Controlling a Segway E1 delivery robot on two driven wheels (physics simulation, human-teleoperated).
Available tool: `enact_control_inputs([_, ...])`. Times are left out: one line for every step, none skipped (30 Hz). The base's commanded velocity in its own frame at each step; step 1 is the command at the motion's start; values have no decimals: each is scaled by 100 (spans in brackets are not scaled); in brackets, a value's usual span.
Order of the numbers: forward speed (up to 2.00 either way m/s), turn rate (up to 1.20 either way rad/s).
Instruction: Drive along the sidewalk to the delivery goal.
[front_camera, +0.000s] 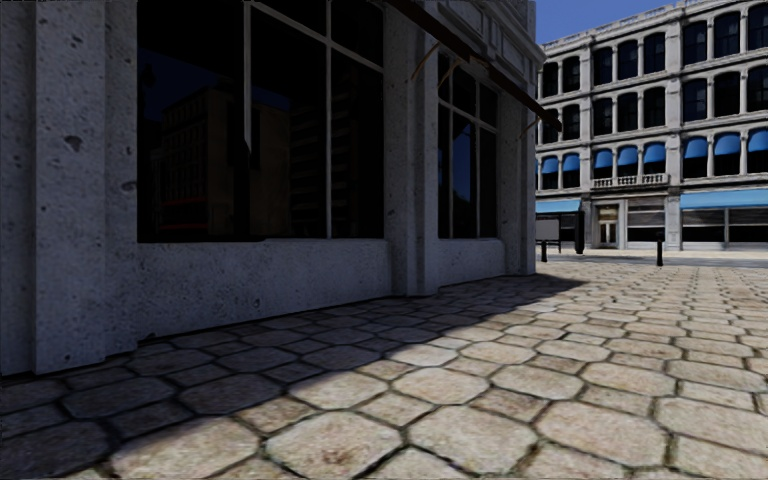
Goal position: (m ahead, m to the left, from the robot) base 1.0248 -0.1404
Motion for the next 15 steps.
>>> enact_control_inputs([189, 0])
enact_control_inputs([173, 0])
enact_control_inputs([173, 0])
enact_control_inputs([159, 0])
enact_control_inputs([142, 0])
enact_control_inputs([134, 0])
enact_control_inputs([129, 0])
enact_control_inputs([129, 0])
enact_control_inputs([126, 0])
enact_control_inputs([116, 0])
enact_control_inputs([97, 0])
enact_control_inputs([72, 0])
enact_control_inputs([47, 0])
enact_control_inputs([47, 0])
enact_control_inputs([27, 0])
